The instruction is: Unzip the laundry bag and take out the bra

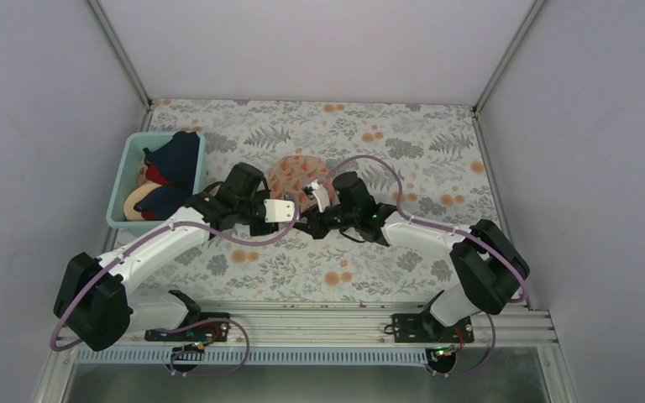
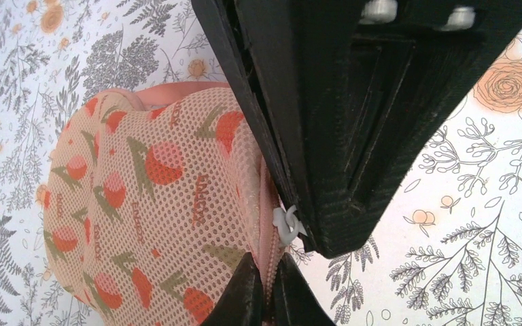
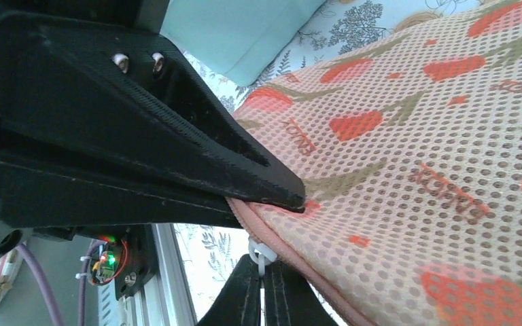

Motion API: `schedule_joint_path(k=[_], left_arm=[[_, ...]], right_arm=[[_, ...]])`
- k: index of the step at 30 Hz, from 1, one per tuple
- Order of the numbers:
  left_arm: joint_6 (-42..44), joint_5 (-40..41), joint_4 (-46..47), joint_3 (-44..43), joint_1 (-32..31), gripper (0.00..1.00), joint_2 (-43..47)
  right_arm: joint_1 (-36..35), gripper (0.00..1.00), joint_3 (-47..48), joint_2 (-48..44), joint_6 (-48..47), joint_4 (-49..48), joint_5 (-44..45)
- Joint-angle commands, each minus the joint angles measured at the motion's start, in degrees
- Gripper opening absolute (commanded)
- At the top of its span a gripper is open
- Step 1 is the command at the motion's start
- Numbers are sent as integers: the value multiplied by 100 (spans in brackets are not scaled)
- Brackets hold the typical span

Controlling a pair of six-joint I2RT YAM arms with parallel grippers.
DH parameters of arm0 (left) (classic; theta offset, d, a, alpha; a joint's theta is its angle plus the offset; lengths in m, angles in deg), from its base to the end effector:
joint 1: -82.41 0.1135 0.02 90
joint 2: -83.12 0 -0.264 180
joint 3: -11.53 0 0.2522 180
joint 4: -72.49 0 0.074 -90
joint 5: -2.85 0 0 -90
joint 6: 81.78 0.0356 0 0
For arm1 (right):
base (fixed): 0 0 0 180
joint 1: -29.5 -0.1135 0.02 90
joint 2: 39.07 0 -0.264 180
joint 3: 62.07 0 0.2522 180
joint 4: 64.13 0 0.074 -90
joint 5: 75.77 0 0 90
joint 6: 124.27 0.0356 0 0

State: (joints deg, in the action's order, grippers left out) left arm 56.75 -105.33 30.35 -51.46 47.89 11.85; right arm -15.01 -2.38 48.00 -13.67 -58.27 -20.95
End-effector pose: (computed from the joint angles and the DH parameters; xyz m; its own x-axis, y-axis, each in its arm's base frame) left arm 0.2026 -0.1528 0.2441 0.1056 0.7914 -0.6021 0.9408 0.1165 0.3182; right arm 0.2115 0.2366 0.2047 -0.6884 -0.2735 -0.6718 -0.7205 0.3646 0.5899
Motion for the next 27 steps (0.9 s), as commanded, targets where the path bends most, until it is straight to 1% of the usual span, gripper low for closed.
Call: schedule_joint_path(k=[1,10,17,23,27], left_arm=[[21,121,77,79,-2,2,40],[51,168,57,133,-2,2,76],[110,292,-3,147,6,2,125],[144,361,-160,98,31,2,237],[320,494,0,293,247,2,256]], right_arm=[[178,4,89,-171,-249,350,235],[740,4,-259,-523,-504,676,318],[1291,4,-412,-672,-726,860,172],[1537,4,-441,-659,-863,973,29],[1531,4,-484,-567,-754,918,-109]])
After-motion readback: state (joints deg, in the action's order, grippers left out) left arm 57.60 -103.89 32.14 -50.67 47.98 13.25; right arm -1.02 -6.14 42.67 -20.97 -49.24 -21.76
